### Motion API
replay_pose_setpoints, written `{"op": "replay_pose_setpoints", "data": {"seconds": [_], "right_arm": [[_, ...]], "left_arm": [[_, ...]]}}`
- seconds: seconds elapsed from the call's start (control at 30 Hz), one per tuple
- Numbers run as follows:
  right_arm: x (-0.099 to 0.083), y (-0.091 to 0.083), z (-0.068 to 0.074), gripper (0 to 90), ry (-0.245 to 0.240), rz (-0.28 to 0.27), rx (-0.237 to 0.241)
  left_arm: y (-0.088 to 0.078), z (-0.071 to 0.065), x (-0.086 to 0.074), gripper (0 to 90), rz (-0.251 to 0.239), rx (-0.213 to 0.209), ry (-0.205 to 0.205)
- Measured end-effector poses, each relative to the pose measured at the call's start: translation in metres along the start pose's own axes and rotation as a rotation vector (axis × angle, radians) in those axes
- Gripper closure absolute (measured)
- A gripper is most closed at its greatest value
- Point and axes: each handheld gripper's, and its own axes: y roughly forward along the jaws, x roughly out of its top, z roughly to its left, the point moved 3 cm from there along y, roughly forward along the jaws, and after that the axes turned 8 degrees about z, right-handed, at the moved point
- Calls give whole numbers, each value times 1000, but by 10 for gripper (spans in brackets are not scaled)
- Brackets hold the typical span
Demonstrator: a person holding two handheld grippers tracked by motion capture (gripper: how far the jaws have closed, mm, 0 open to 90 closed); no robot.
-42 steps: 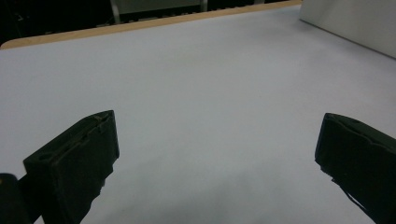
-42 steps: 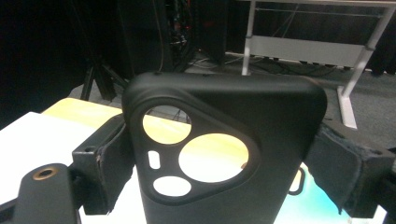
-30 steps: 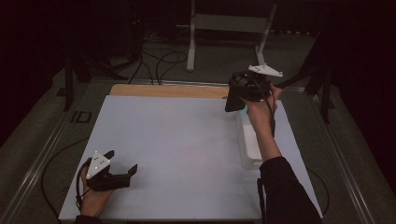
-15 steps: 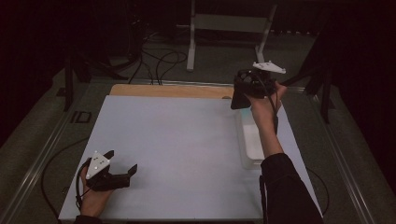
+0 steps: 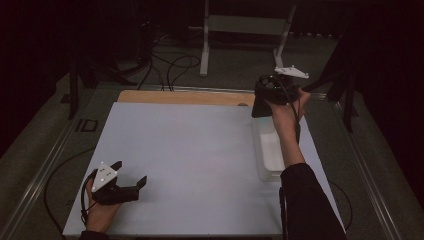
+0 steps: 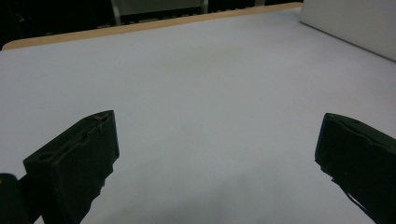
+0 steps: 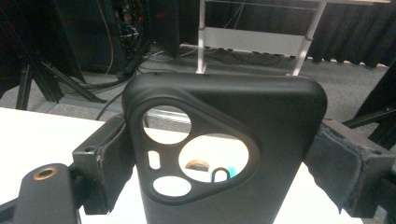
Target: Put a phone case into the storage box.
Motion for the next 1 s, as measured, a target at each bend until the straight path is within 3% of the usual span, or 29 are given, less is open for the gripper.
{"op": "replay_pose_setpoints", "data": {"seconds": [1.0], "right_arm": [[-16,11,-26,142,27,48,-47]], "left_arm": [[1,-1,0,2,2,-1,0]]}}
